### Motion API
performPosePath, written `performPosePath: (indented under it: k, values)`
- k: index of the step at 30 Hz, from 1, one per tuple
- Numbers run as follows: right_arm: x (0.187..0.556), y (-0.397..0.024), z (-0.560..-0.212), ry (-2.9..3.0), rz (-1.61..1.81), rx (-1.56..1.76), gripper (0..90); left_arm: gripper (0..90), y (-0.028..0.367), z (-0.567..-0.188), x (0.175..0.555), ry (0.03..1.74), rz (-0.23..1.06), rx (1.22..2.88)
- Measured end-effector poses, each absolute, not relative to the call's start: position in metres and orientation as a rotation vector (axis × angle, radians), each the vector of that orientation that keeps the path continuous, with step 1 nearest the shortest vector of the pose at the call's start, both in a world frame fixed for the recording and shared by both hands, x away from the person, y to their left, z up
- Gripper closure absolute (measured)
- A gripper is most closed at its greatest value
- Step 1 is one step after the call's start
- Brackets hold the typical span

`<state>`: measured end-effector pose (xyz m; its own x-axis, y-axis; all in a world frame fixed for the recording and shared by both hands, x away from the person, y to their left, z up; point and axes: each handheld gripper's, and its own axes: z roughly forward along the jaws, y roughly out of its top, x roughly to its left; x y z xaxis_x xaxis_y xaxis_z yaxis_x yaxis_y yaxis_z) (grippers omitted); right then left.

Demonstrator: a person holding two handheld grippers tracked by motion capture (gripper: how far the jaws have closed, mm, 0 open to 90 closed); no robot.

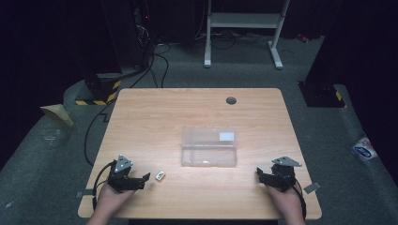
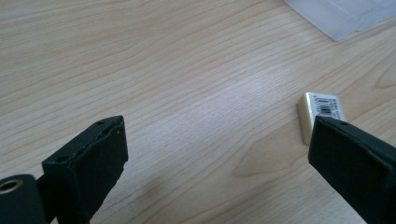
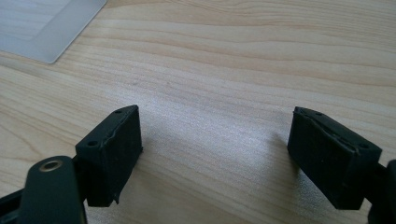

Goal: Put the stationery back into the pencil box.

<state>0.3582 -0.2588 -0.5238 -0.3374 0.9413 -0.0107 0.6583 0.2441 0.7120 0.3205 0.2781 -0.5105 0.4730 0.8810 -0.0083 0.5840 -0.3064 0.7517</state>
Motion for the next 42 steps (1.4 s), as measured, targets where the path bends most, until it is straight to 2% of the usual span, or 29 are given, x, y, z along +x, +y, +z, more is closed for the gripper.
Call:
performPosePath:
  k: [25, 40, 42]
  values:
    - [0.358, -0.259, -0.524, 2.086, 0.866, 1.452, 17.8, 8.8, 0.234, -0.51, 0.312, 1.083, 0.46, 2.058]
    - [0.358, -0.259, -0.524, 2.088, 0.868, 1.447, 18.4, 15.6, 0.215, -0.526, 0.315, 1.097, 0.47, 2.115]
    - [0.358, -0.259, -0.524, 2.088, 0.868, 1.446, 18.4, 19.4, 0.217, -0.525, 0.315, 1.102, 0.481, 2.112]
